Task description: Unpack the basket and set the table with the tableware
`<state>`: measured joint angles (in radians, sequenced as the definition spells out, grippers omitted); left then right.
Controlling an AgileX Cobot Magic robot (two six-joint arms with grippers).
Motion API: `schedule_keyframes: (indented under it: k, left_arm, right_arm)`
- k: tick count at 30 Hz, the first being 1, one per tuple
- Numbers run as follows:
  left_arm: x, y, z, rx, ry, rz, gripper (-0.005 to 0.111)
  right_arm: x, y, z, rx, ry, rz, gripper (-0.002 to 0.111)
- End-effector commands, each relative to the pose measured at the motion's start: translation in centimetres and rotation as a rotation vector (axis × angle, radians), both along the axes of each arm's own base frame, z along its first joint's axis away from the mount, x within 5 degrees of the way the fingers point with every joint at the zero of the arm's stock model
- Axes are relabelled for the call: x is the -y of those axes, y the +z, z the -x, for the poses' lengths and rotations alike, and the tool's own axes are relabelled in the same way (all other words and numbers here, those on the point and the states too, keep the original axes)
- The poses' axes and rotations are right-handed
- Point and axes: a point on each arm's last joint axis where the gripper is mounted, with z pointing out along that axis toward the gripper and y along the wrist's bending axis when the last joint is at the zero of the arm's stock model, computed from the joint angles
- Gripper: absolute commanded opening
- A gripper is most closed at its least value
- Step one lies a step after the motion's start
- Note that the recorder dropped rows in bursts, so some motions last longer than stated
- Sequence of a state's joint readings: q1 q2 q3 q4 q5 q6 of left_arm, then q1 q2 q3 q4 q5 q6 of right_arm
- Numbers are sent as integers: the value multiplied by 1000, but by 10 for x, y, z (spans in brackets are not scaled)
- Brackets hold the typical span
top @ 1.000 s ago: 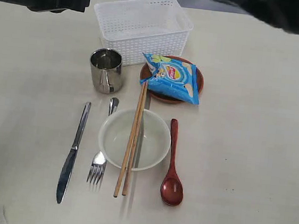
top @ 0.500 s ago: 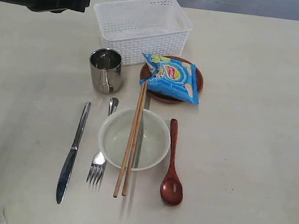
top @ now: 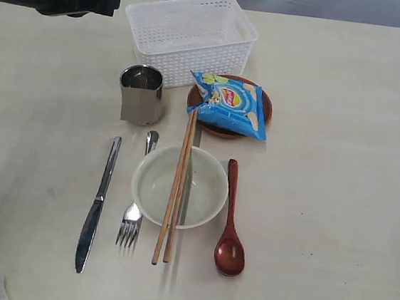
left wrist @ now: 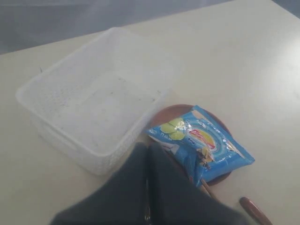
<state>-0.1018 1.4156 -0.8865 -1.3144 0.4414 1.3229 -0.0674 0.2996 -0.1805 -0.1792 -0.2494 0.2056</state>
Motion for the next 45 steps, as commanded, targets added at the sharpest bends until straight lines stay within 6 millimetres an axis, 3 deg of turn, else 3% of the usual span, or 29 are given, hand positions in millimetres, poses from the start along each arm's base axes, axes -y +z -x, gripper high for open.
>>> schedule_keyframes:
  k: [1, 11, 29, 45]
  left_arm:
    - [-1, -1, 2, 1, 1, -6, 0]
    - [-1, -1, 2, 1, 1, -6, 0]
    - [-1, -1, 2, 1, 1, -6, 0]
    - [-1, -1, 2, 1, 1, -6, 0]
  right_arm:
    - [2, -12, 13, 62, -49, 22, 0]
    - [4, -45, 24, 55, -113, 40, 0]
    - [14, -95, 27, -511, -210, 67, 0]
    - [14, -97, 28, -527, -211, 53, 0]
